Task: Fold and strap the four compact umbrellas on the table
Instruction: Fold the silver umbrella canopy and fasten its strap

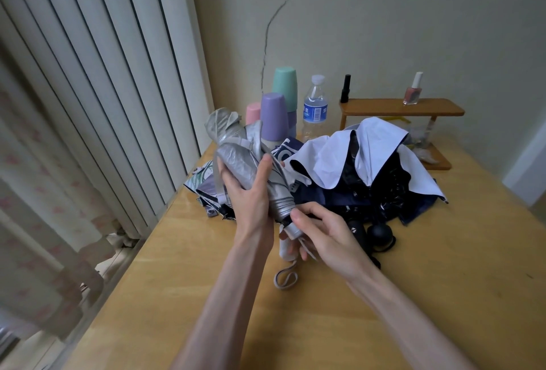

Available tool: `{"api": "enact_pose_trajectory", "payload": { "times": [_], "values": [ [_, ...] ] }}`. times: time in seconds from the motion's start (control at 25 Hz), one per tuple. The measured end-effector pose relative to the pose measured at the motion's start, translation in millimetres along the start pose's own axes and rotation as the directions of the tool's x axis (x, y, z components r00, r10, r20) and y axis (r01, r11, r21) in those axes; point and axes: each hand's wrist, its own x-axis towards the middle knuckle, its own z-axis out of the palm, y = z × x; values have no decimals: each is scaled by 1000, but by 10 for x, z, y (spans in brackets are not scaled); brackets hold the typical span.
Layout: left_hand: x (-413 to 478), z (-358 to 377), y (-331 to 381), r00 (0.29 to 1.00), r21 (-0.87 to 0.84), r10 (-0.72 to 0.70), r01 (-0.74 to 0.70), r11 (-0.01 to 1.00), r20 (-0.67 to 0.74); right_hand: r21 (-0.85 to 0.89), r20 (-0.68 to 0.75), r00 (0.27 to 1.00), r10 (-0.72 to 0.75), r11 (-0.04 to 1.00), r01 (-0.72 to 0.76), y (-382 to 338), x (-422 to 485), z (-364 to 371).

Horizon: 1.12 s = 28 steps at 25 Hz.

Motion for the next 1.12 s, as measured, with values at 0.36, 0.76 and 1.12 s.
{"api": "enact_pose_trajectory", "payload": {
  "times": [0.36, 0.76, 1.12],
  "values": [
    [-62, -23, 33, 946, 126, -211, 184, 975, 247, -264, -351, 899, -262, 949, 174, -401, 266, -251],
    [-163, -161, -10, 885, 189, -366, 322, 928, 287, 18, -286, 958, -8, 1000, 13, -317, 513, -370],
    [-188, -221, -103, 944, 233, -233, 178, 956, 232, -178, -295, 955, 4, 982, -59, -411, 468, -209]
  ]
}}
